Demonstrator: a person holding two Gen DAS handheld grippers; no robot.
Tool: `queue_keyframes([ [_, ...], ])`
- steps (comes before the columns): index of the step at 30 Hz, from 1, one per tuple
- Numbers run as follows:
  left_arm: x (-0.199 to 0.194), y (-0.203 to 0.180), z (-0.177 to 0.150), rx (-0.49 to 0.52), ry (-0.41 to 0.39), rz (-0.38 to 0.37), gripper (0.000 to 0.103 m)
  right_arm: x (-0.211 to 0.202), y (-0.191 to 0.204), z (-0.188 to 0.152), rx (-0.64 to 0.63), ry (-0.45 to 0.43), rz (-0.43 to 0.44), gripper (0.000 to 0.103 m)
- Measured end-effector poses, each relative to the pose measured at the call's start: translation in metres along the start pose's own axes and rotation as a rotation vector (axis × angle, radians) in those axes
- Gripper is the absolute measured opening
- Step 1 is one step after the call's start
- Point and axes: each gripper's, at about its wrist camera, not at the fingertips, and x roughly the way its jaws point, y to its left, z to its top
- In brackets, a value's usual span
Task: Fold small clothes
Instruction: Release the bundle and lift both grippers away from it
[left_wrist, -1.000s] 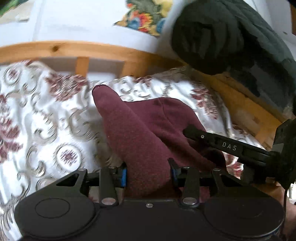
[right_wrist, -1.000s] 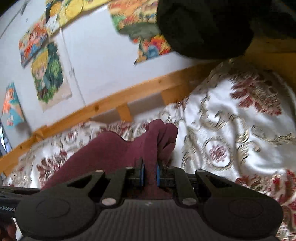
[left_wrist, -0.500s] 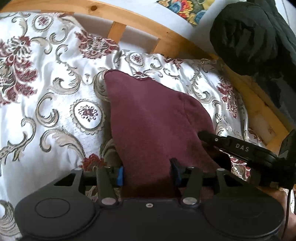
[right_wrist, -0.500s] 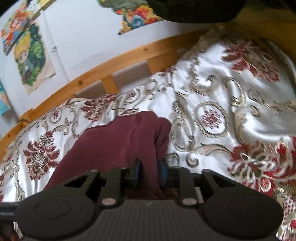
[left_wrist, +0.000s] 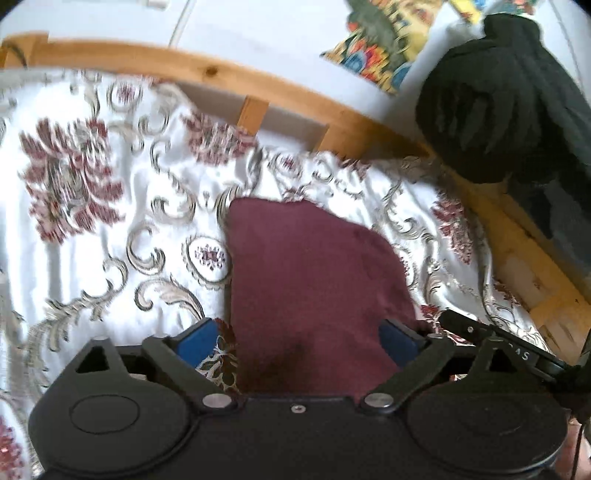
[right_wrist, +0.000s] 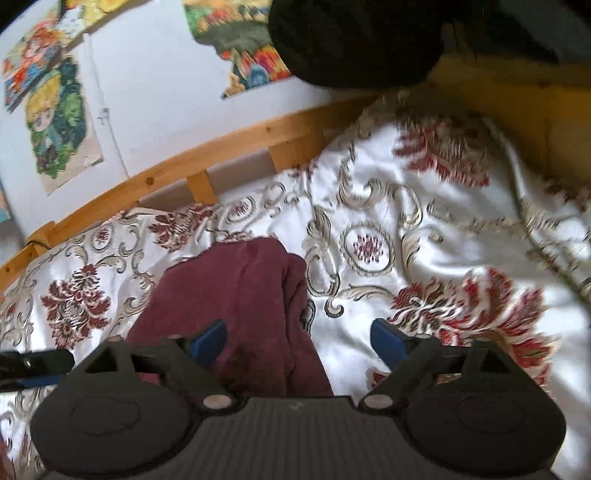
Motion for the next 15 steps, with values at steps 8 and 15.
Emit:
queue_keyframes([
  [8,-0.06,-0.016,-0.018,0.062,-0.123,0.058,0.102,-0.07,0.021,-0.011,-0.082,-0.128,-0.007,0.102],
  [15,-0.108,-0.029,-0.042,0.125,-0.186,0.098,0.102,-0.12,0.043,-0.026,-0.143,-0.214,-0.016,0.103],
])
